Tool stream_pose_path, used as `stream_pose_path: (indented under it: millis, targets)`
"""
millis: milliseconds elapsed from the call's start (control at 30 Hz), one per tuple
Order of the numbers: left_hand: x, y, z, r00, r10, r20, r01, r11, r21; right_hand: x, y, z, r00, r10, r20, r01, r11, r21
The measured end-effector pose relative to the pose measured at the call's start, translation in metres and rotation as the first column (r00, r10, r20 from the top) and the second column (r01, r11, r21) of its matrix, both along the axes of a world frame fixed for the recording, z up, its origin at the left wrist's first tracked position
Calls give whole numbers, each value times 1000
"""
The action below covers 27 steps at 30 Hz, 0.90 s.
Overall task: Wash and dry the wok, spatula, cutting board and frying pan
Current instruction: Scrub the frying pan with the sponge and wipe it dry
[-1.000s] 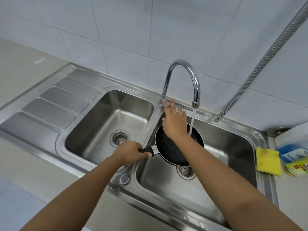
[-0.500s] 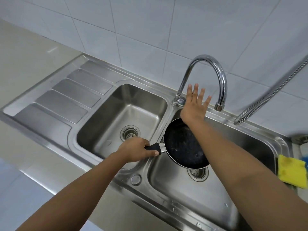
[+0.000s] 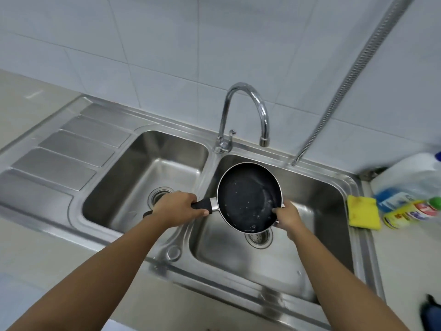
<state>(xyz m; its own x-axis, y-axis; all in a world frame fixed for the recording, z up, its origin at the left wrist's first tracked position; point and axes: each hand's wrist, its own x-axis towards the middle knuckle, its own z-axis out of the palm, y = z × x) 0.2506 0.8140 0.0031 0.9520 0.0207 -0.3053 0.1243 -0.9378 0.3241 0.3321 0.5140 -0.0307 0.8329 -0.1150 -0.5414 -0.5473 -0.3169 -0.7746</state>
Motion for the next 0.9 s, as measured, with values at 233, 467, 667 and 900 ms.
stream_pose_path:
  millis: [233, 467, 667, 900]
  targets:
    - [-12, -40, 14, 979, -70, 193, 52, 994, 95, -23, -44, -3, 971, -209, 114, 201, 976, 80]
    - [-28, -78, 16, 939, -11, 345, -13, 998, 67, -28, -79, 3, 925, -121, 360, 178, 976, -128]
    - [-32, -99, 9, 944, 39, 327, -48, 999, 20, -52, -96, 22, 871, -50, 488, 173, 962, -210]
    - [-40, -121, 5, 938, 62, 342, -48, 998, -48, -65, -107, 27, 850, -115, 514, 172, 983, -64]
